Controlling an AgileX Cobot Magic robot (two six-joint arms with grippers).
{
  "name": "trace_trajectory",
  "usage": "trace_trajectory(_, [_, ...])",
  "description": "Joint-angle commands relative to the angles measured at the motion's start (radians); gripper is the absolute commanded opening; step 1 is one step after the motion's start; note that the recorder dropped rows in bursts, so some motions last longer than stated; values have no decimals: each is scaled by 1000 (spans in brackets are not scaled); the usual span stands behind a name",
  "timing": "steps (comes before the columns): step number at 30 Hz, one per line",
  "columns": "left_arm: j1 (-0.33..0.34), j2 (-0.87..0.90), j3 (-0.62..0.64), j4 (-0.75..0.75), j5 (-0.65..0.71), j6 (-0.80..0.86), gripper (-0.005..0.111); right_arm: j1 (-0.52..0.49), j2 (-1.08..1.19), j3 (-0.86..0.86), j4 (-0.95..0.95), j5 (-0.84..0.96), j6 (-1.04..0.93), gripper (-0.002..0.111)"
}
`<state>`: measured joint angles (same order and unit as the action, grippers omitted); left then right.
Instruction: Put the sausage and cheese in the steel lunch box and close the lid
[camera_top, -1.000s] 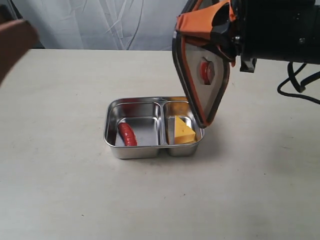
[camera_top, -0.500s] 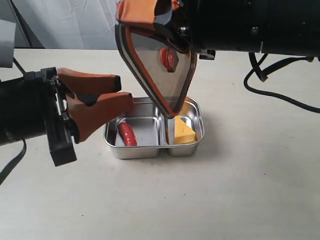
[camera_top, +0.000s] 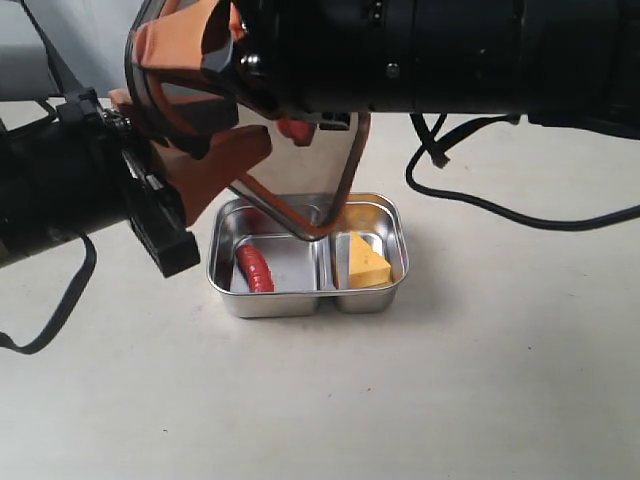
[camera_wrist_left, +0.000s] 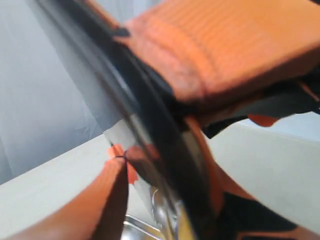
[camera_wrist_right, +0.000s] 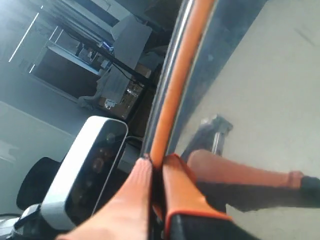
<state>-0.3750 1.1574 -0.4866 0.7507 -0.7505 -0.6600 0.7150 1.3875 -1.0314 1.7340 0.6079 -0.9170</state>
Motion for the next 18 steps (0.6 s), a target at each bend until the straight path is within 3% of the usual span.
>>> trace_trajectory(1, [-6, 7, -22, -63, 74, 17, 13, 23, 7, -12, 10, 60, 26, -1])
trace_trajectory(3, [-6, 7, -22, -58, 81, 44, 0, 23, 7, -12, 10, 63, 26, -1])
trace_trajectory(7, [-6, 7, -22, -67, 133, 142, 0, 23, 5, -12, 10, 24, 28, -1])
trace_trajectory(11, [-6, 7, -22, -96, 322, 302, 0, 23, 5, -12, -28, -29, 39, -1])
trace_trajectory(15, [-6, 7, -22, -187, 505, 534, 0, -8, 5, -12, -243, -68, 245, -1])
trace_trajectory(18, [-6, 7, -22, -218, 527, 645, 0, -40, 5, -12, -383, -66, 430, -1])
